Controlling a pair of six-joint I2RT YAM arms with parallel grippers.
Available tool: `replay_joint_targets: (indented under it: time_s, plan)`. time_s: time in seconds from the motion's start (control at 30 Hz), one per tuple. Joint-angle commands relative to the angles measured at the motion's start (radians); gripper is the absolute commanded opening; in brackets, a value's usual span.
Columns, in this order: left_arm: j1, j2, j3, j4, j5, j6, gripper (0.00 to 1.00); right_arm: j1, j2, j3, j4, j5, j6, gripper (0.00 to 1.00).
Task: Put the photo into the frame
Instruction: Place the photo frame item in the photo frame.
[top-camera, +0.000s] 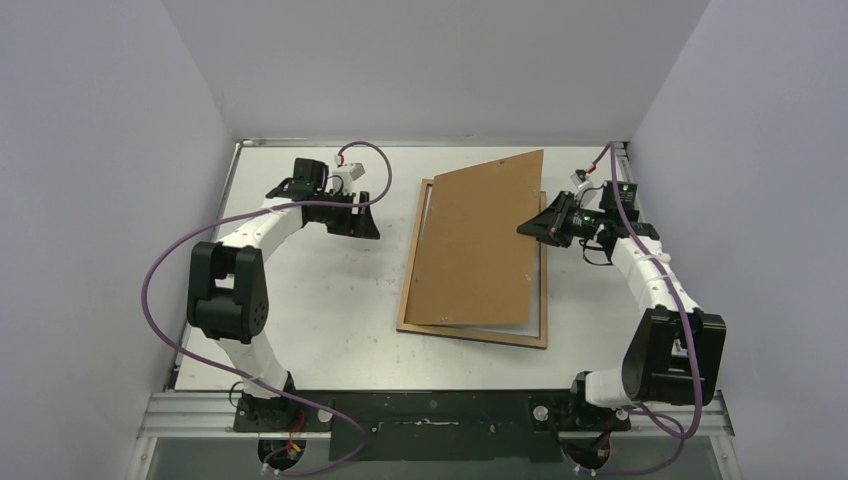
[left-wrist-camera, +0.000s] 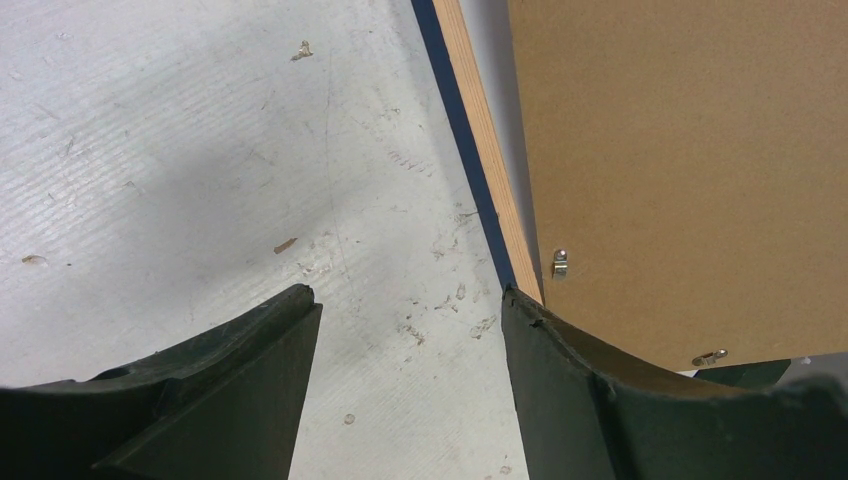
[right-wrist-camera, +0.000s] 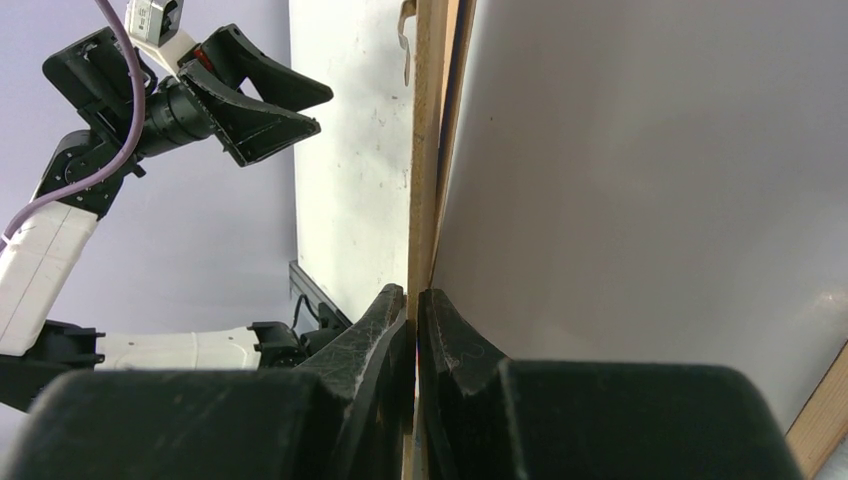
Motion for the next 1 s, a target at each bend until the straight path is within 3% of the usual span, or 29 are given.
replay_joint_targets:
  time_s: [0.0,0.97]
  plan:
    - [0.000,-0.024,0.023,0.011,-0.004,0.008,0.65,0.013,-0.039,0.012,0.047,-0.065,-0.010,0.05]
    - [-0.010,0.014,0.007,0.045,-0.015,-0.003,0.65,0.036,0.143,0.085,-0.015,-0.003,-0.114,0.05]
